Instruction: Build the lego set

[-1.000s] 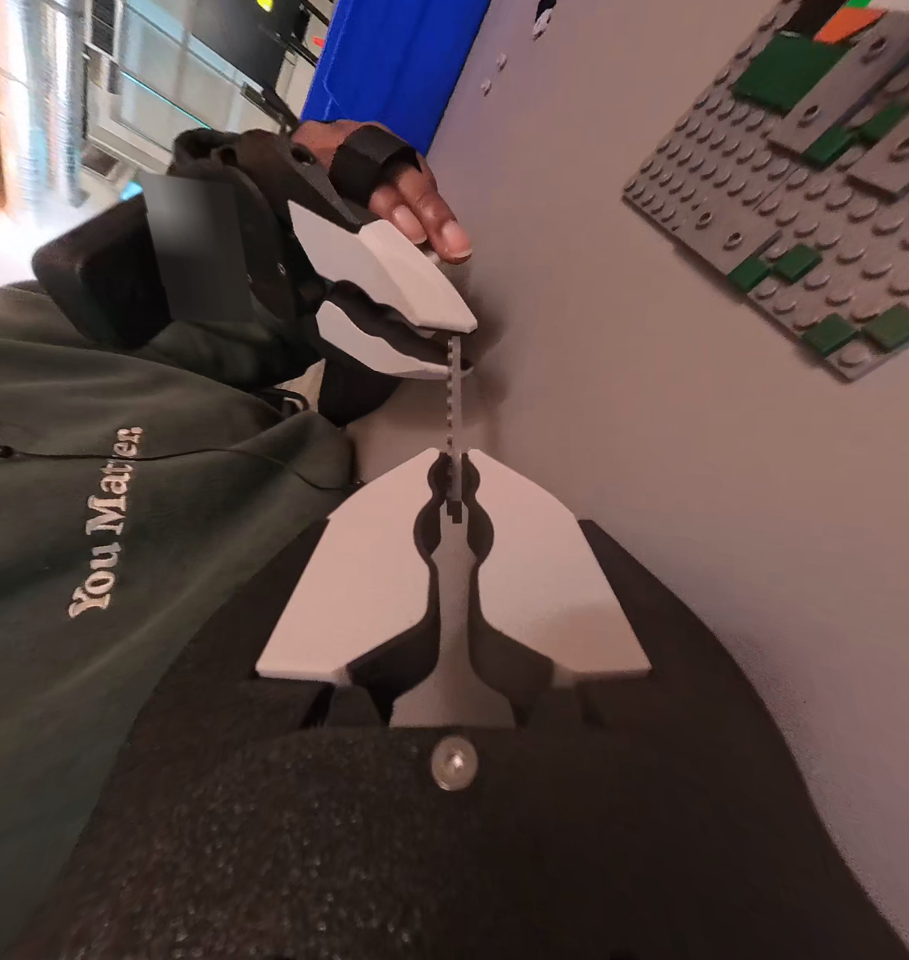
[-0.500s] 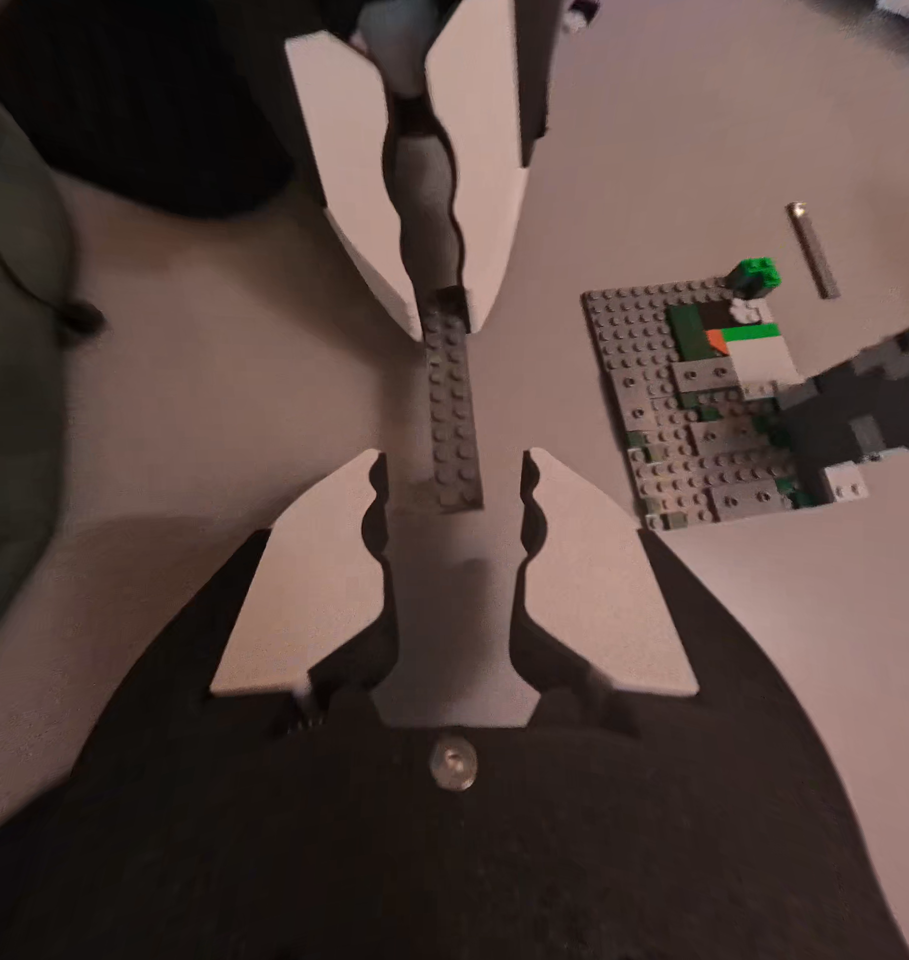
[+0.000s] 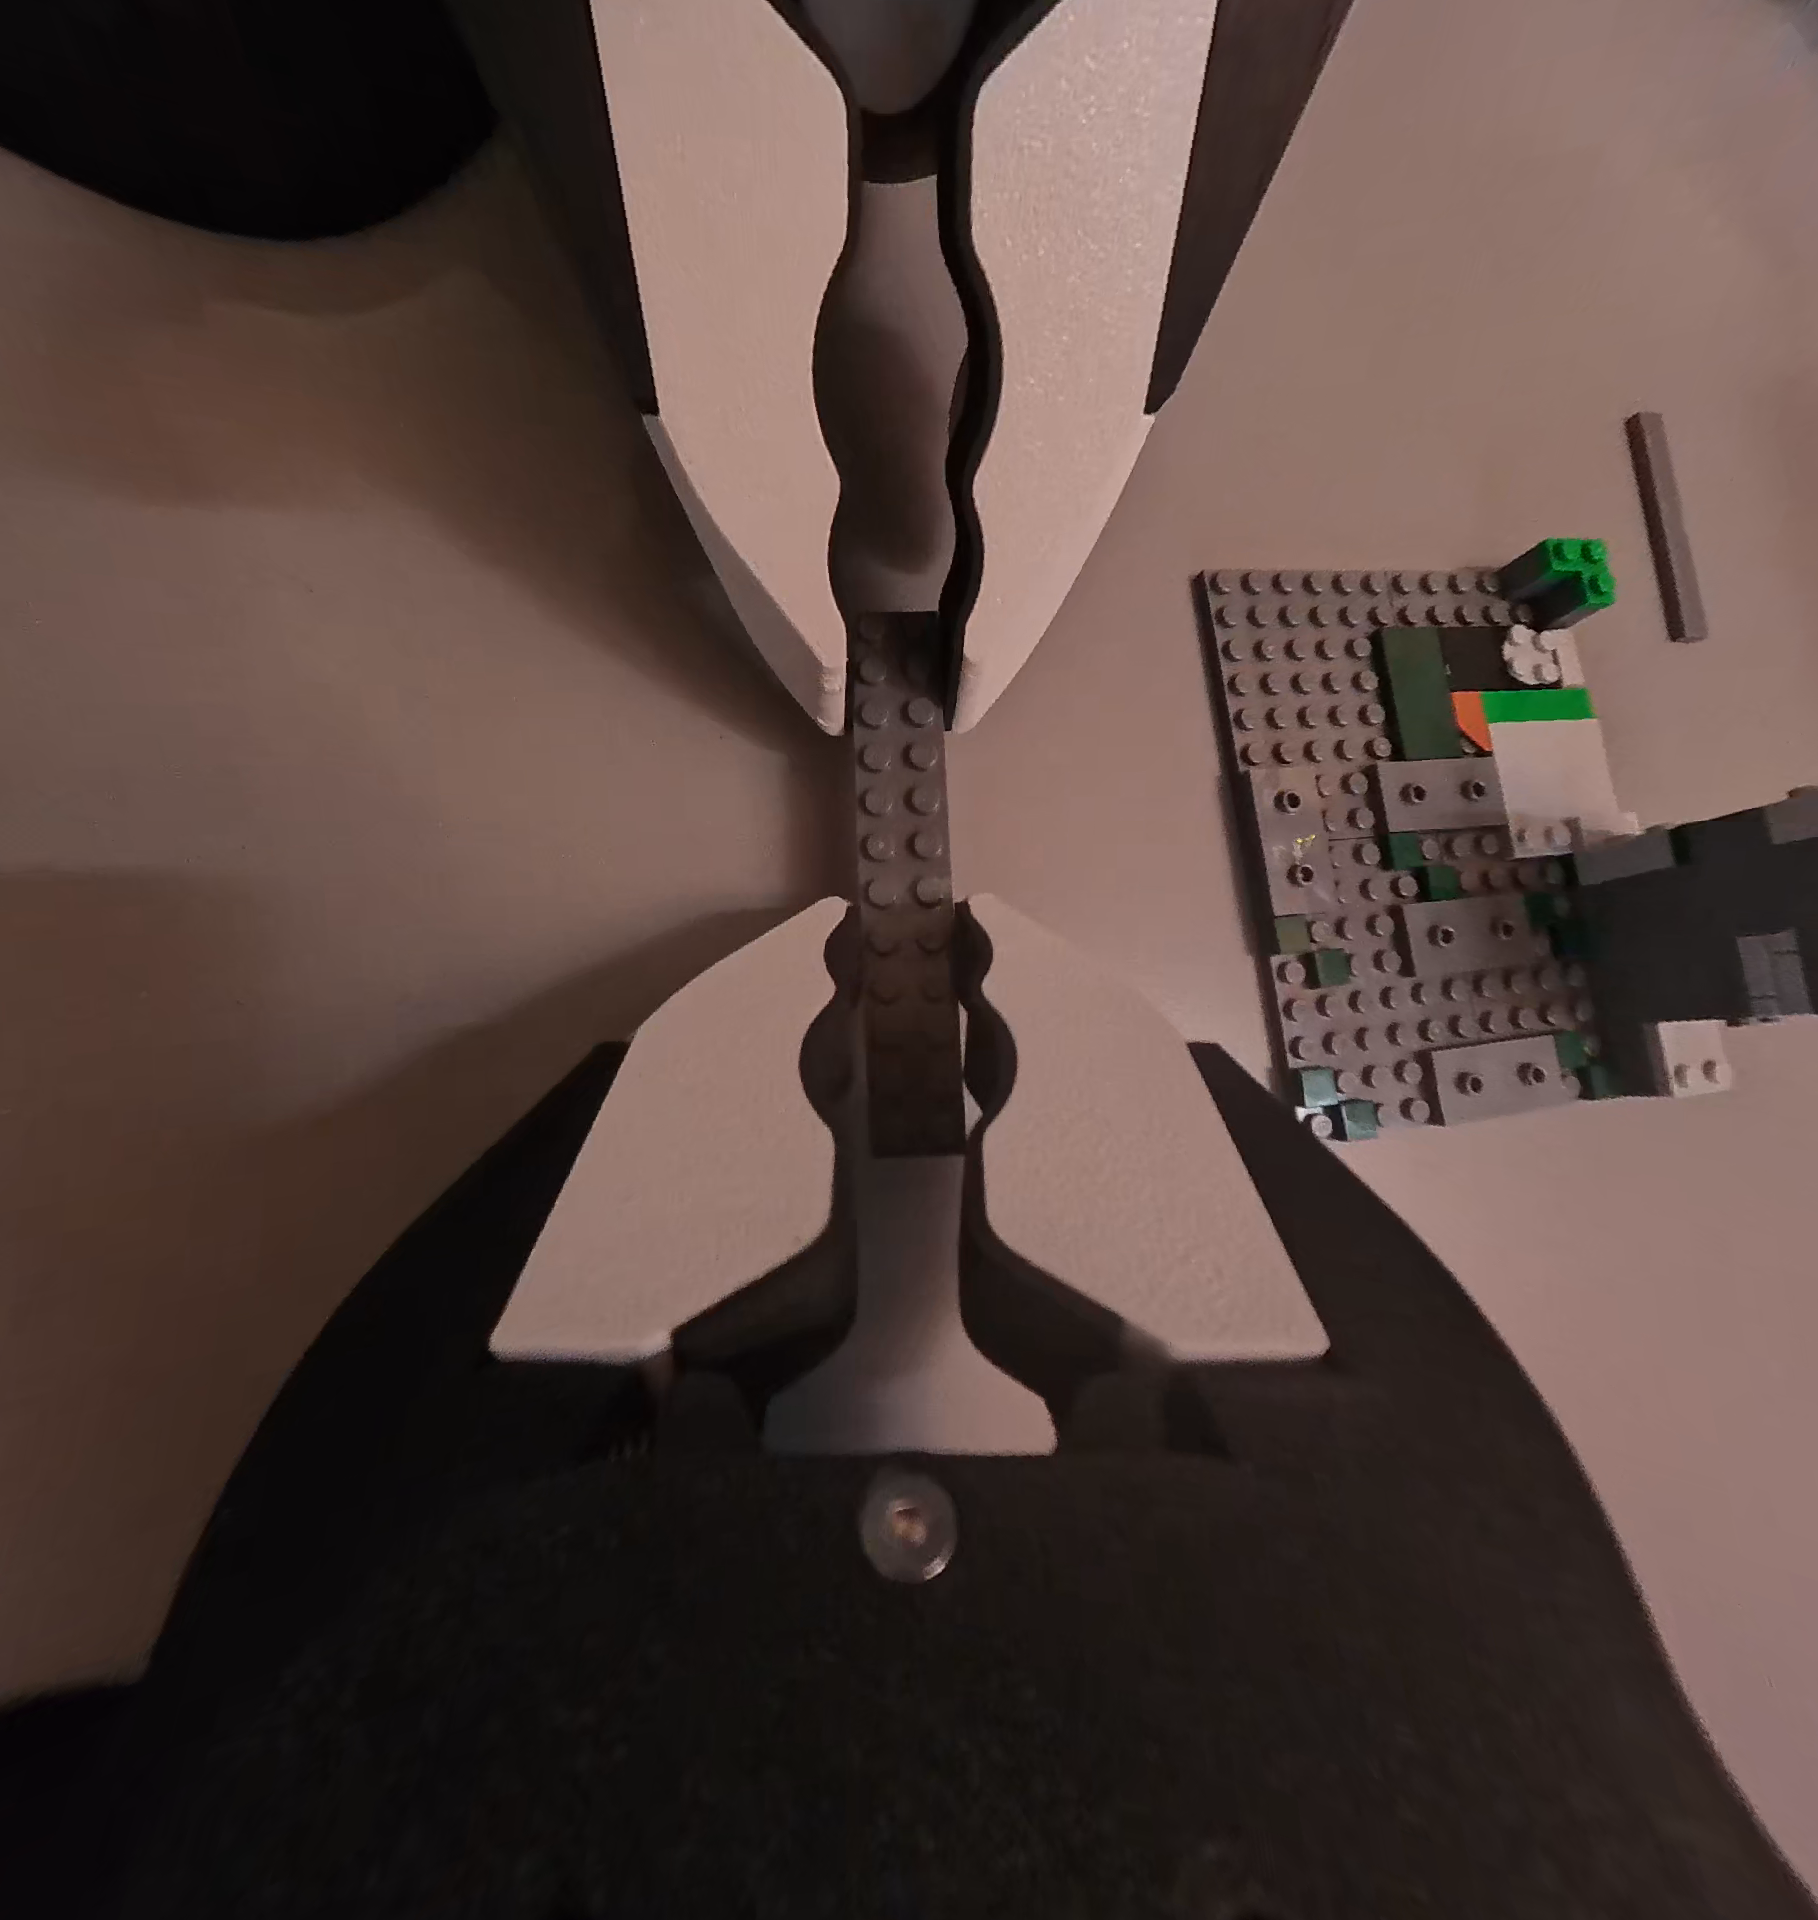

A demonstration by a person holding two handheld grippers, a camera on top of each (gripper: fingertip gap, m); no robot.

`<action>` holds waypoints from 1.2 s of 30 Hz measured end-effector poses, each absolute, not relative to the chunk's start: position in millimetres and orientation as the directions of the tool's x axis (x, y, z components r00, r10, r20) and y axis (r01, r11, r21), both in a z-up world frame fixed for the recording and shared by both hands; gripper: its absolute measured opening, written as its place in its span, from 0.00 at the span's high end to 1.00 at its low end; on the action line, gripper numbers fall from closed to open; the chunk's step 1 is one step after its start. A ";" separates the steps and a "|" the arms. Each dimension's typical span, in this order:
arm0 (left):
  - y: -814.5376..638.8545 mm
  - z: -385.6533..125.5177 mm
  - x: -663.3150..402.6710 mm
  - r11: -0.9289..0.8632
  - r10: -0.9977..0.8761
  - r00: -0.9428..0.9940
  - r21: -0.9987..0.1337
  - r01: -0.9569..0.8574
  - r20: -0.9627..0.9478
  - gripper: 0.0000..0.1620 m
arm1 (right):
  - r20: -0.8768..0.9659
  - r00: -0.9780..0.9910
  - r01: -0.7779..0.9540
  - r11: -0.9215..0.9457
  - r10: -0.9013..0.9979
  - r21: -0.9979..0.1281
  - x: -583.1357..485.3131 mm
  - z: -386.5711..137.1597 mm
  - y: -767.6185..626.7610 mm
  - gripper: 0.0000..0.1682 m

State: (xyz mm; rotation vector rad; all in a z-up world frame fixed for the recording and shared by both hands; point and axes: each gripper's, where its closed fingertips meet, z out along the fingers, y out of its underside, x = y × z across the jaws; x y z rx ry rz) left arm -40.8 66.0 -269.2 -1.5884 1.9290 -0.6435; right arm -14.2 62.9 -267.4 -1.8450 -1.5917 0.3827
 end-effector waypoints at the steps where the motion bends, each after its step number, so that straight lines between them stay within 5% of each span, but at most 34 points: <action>1: 65.8 -268.6 -40.3 0.175 -0.984 -0.141 -0.678 -0.714 -0.105 0.90 | 0.191 0.217 0.761 -0.043 0.957 -0.647 -13.9 -267.6 62.8 0.90; 6: 73.0 -257.0 -40.8 0.129 -0.992 -0.096 -0.727 -0.674 -0.087 0.83 | 0.167 0.246 0.741 -0.074 0.955 -0.667 -6.6 -262.9 66.9 0.90; 17: 202.0 -238.9 -87.2 -0.072 -0.955 0.272 -0.789 -0.611 -0.123 0.84 | 0.131 0.410 0.683 -0.209 0.903 -0.700 79.9 -231.5 109.6 0.91; 31: 225.8 -248.8 16.1 0.007 -1.000 0.010 -0.802 -0.597 -0.017 0.72 | 0.111 0.473 0.681 -0.282 0.874 -0.676 117.6 -247.6 145.7 0.90; 34: 227.6 -251.5 26.0 0.034 -0.999 0.009 -0.791 -0.611 -0.050 0.89 | 0.111 0.471 0.679 -0.279 0.875 -0.679 117.1 -248.1 142.9 0.90; 36: 221.4 -247.9 27.2 0.025 -0.999 0.006 -0.796 -0.605 -0.036 0.89 | 0.110 0.473 0.675 -0.279 0.874 -0.683 118.7 -246.9 140.6 0.90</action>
